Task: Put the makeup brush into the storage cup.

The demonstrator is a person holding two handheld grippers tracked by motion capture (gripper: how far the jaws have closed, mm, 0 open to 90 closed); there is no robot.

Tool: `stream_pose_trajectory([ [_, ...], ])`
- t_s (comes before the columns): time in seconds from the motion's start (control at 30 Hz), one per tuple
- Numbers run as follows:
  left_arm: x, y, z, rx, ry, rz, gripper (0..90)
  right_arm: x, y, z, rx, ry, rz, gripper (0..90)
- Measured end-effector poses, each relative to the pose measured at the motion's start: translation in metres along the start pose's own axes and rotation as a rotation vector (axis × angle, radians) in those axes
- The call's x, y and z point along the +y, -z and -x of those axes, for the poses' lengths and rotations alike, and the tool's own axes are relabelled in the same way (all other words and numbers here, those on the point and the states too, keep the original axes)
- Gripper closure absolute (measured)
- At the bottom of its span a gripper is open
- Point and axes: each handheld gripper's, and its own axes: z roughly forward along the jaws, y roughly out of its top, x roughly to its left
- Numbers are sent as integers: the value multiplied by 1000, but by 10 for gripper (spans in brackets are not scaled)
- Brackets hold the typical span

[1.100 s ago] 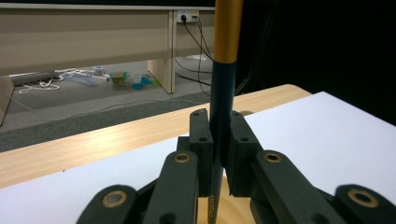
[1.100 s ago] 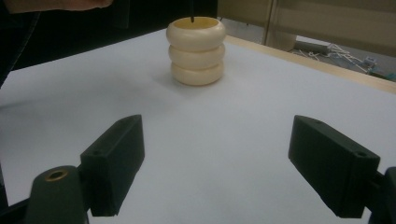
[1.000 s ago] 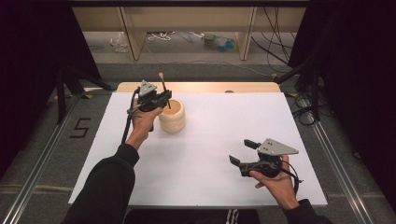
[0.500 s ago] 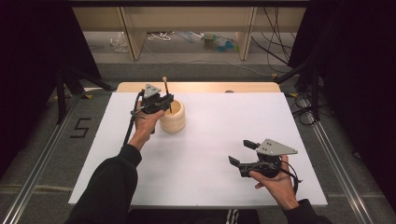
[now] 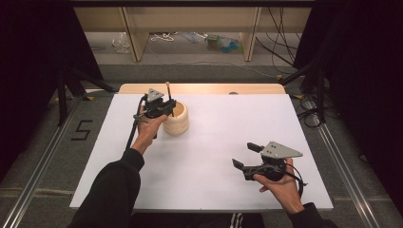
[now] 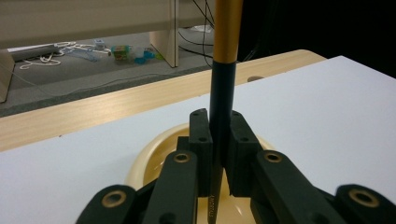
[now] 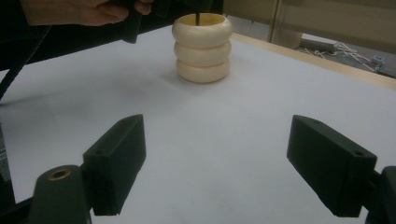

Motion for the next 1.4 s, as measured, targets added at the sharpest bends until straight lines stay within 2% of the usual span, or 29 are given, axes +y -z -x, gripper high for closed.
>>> stream_pose_trajectory([
  [0.17,-3,-1,-2,5,6,-12,824,-1,-2,0,3,0,16,205],
  [0.23,-4,-2,-2,2,3,-17,824,0,-1,0,0,0,0,205],
  [0.43,-5,-4,-1,-2,2,-33,814,-1,-2,0,7,-1,12,205],
  [0.53,-6,-5,-1,1,-7,-48,793,0,-1,0,2,0,0,205],
  [0.67,-3,-1,-2,-5,8,-36,669,-1,-1,0,-1,-3,4,205],
  [0.73,0,2,-3,7,4,-39,564,-1,-1,0,-1,-3,4,205],
  [0.8,2,5,-5,22,21,-41,511,-1,-1,0,2,-2,-3,205],
  [0.9,3,8,-7,23,47,-42,437,-1,-1,0,0,-3,-1,203],
  [1.07,6,14,-8,11,105,-63,348,-1,-3,1,2,-13,18,201],
  [1.17,8,19,-5,2,105,-55,318,-1,-3,1,1,-13,17,201],
  [1.23,10,24,-4,-13,128,-50,289,-1,-3,1,0,-14,20,199],
  [1.3,11,29,-4,-25,132,-46,272,-1,0,1,-15,-10,-13,199],
  [1.4,12,36,-2,-57,155,-53,259,-1,-1,2,-10,-12,5,197],
])
